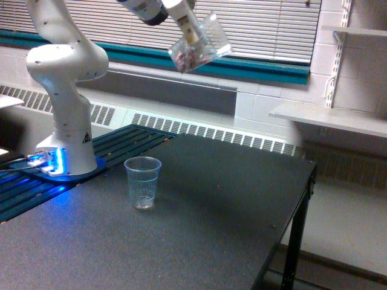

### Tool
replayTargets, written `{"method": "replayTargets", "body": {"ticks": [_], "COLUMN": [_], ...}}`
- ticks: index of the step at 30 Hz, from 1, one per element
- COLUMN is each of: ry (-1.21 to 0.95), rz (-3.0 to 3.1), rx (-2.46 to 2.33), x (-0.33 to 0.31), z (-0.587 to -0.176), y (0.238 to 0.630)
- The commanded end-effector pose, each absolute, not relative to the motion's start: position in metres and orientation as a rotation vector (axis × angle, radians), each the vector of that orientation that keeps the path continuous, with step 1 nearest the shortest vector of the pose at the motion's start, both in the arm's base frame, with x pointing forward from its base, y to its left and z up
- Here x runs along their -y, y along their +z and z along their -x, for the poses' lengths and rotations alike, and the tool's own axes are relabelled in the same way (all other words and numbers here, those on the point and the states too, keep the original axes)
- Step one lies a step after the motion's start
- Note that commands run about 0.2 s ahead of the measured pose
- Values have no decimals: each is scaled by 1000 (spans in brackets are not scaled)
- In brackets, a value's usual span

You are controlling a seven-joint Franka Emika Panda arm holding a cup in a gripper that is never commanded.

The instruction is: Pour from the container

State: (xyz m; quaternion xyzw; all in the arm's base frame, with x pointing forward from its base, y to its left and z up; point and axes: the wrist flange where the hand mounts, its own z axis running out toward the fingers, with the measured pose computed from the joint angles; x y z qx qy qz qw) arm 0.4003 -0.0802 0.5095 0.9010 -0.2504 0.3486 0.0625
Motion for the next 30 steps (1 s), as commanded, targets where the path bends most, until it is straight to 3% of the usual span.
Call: {"method": "replayTargets", "body": {"ticks": [1,30], "ry": [1004,728], "rz": [-2711,-2702], "rx": [772,841], "x": [88,71], "z": [-388,-337], "y": [495,429]}}
